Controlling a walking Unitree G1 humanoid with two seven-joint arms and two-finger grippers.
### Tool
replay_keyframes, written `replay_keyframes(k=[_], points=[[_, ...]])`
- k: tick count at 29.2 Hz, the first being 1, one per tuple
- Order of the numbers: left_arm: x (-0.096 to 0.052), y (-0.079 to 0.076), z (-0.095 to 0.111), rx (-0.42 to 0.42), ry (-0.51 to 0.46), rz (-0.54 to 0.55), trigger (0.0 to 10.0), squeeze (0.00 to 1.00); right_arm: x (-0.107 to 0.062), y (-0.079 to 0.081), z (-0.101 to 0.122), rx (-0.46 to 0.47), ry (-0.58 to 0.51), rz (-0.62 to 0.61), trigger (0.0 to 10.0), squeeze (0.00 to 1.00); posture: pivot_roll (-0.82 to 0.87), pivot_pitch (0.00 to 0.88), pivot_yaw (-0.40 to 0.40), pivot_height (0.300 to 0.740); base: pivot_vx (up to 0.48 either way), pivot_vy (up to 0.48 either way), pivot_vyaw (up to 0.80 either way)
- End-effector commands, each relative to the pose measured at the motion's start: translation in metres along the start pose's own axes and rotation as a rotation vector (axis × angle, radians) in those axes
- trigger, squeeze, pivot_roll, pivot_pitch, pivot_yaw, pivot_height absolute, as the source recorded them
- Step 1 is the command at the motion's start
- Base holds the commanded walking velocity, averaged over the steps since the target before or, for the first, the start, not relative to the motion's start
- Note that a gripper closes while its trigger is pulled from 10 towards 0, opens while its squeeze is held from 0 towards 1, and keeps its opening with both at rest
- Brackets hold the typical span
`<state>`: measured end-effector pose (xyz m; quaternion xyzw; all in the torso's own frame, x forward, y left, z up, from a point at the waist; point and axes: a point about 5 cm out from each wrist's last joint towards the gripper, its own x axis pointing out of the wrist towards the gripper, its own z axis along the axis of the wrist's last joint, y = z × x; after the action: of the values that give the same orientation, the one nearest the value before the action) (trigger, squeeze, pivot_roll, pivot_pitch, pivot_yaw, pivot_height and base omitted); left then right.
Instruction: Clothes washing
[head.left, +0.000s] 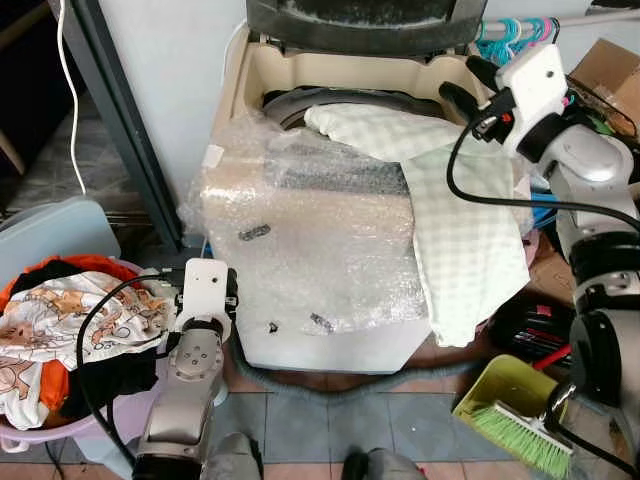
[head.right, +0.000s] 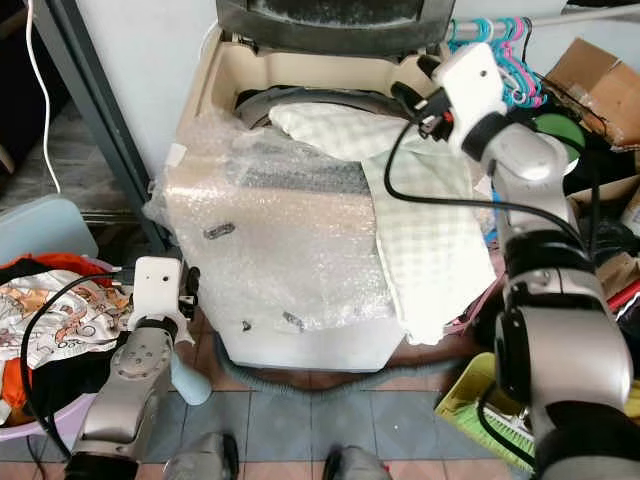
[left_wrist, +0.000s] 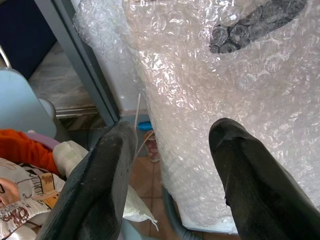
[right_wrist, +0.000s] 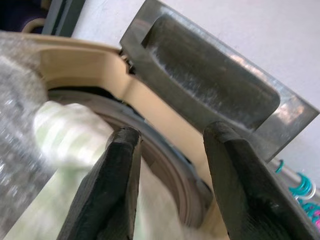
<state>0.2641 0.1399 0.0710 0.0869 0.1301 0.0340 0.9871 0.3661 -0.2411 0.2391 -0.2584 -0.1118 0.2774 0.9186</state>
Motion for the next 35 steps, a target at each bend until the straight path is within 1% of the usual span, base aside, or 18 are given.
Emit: replay_keyframes(k=[1,2,3,7,8,9,11,12,14,15,16,17,18,20,23,28,30,35], points=[[0.001,-0.002,0.001,0.009,-0.002,-0.017,10.0,0.0,-0.007,0.002,0.003,-0.014,-0.007,0.057,10.0,1.0,-0.05,0.046,-0.002,0.74,0.0,0.0,0.0],[0.002,-0.002,0.001,0.01,-0.003,-0.02,10.0,0.0,-0.012,0.005,0.0,-0.021,0.004,0.075,10.0,1.0,-0.05,0.046,-0.001,0.74,0.0,0.0,0.0],[0.002,-0.003,0.002,0.012,-0.004,-0.026,10.0,0.0,-0.019,0.01,-0.01,-0.039,0.049,0.104,10.0,1.0,-0.05,0.046,0.001,0.74,0.0,0.0,0.0],[0.003,-0.003,0.002,0.012,-0.007,-0.029,10.0,0.0,-0.022,0.014,-0.017,-0.074,0.092,0.133,10.0,1.0,-0.05,0.045,-0.002,0.74,0.0,0.0,0.0],[0.004,-0.004,0.002,0.01,-0.006,-0.028,10.0,0.0,-0.022,0.015,-0.024,-0.043,0.138,0.131,10.0,1.0,-0.05,0.044,-0.006,0.74,0.0,0.0,0.0],[0.004,-0.004,0.002,0.009,-0.005,-0.026,10.0,0.0,-0.023,0.015,-0.034,-0.046,0.213,0.116,10.0,1.0,-0.04,0.044,-0.01,0.74,0.0,0.0,0.0],[0.003,-0.004,0.002,0.008,-0.004,-0.025,10.0,0.0,-0.023,0.015,-0.04,-0.056,0.269,0.105,10.0,1.0,-0.04,0.044,-0.014,0.74,0.0,0.0,0.0],[0.002,-0.004,0.001,0.005,0.0,-0.02,10.0,0.0,-0.022,0.016,-0.047,-0.02,0.317,0.071,10.0,1.0,-0.03,0.045,-0.019,0.74,0.0,0.0,0.0],[0.002,-0.003,0.0,0.003,0.002,-0.016,10.0,0.0,-0.022,0.017,-0.048,-0.005,0.335,0.052,10.0,1.0,-0.03,0.045,-0.019,0.74,0.0,0.0,0.0],[0.002,-0.003,0.0,0.002,0.003,-0.014,10.0,0.0,-0.02,0.019,-0.048,-0.01,0.335,0.063,1.1,1.0,-0.03,0.046,-0.023,0.74,0.0,0.0,0.0],[0.001,-0.003,0.0,0.002,0.004,-0.012,10.0,0.0,-0.02,0.02,-0.047,-0.014,0.334,0.073,1.1,1.0,-0.03,0.046,-0.023,0.74,0.0,0.0,0.0],[0.001,-0.002,-0.001,0.001,0.005,-0.009,10.0,0.0,-0.016,0.023,-0.048,-0.002,0.334,0.082,0.0,0.44,-0.02,0.047,-0.028,0.74,0.0,0.0,0.0],[0.001,-0.002,-0.001,0.0,0.006,-0.008,10.0,0.0,-0.014,0.024,-0.049,0.01,0.341,0.075,0.0,0.0,-0.02,0.047,-0.028,0.74,0.0,0.0,0.0],[0.001,-0.001,-0.002,-0.001,0.009,-0.005,10.0,0.0,-0.008,0.027,-0.051,0.016,0.359,0.069,0.0,0.0,-0.02,0.048,-0.031,0.74,0.0,0.0,0.0],[0.001,-0.003,-0.002,-0.001,0.01,-0.005,10.0,0.0,0.001,0.028,-0.049,0.039,0.351,0.029,0.0,0.0,-0.03,0.049,-0.032,0.74,0.0,0.0,0.0],[0.001,-0.005,-0.001,-0.005,0.012,-0.008,10.0,0.0,0.014,0.02,-0.037,0.056,0.304,-0.073,0.0,0.0,-0.03,0.05,-0.037,0.74,0.0,0.0,0.0],[0.002,-0.006,-0.001,-0.008,0.012,-0.007,10.0,0.0,0.021,0.014,-0.031,0.072,0.285,-0.122,0.0,0.0,-0.03,0.048,-0.042,0.74,0.0,0.0,0.0],[0.002,-0.006,-0.002,-0.016,0.017,0.003,10.0,0.0,0.032,0.007,-0.022,0.094,0.277,-0.17,0.0,0.0,-0.02,0.045,-0.054,0.74,0.0,0.0,0.0]])
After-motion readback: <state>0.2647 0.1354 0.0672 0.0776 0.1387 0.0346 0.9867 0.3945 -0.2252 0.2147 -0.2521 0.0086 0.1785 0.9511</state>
